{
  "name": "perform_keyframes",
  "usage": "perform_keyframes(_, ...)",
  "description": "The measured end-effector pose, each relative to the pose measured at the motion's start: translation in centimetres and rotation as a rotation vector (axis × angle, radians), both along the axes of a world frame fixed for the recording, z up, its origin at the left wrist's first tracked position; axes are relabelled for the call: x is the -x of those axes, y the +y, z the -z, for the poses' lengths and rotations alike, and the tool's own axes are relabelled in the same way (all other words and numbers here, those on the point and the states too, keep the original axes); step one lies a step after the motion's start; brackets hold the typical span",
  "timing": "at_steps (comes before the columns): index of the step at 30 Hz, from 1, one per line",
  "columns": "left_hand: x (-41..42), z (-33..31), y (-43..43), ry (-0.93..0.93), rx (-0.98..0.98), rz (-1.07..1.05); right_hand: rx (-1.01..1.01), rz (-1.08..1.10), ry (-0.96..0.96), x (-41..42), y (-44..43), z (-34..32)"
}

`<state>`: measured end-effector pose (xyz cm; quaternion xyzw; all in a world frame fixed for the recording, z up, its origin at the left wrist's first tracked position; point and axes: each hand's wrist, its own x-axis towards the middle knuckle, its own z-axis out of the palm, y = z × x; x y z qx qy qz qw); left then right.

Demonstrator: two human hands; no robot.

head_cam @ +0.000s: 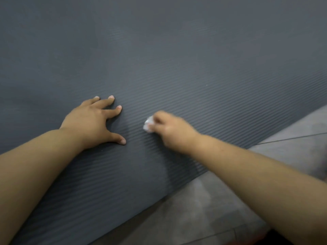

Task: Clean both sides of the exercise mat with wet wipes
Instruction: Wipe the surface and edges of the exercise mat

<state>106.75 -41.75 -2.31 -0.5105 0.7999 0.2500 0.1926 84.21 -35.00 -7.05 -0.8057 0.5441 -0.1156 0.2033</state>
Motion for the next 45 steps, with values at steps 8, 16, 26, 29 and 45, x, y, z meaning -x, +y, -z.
perform_keyframes(8,-1.6,0.8,-1.6,0.168,0.111,0.009,0.052,0.901,0.169,7.1,-5.4,0.7)
perform_keyframes(16,-2.9,1.7,-1.8,0.123,0.238,-0.046,0.022,-0.128,0.061,-3.2,-2.5,-0.7)
perform_keyframes(26,-2.7,1.5,-2.1,-0.030,0.187,-0.108,0.088,0.666,-0.051,-1.3,-9.1,1.5)
perform_keyframes(29,-2.7,1.0,-2.4,-0.026,0.146,-0.121,0.124,0.123,-0.097,-7.3,-5.9,1.5)
perform_keyframes(45,-3.2,0.7,-3.7,0.033,0.180,-0.168,0.074,0.225,0.020,-6.9,-13.3,1.5)
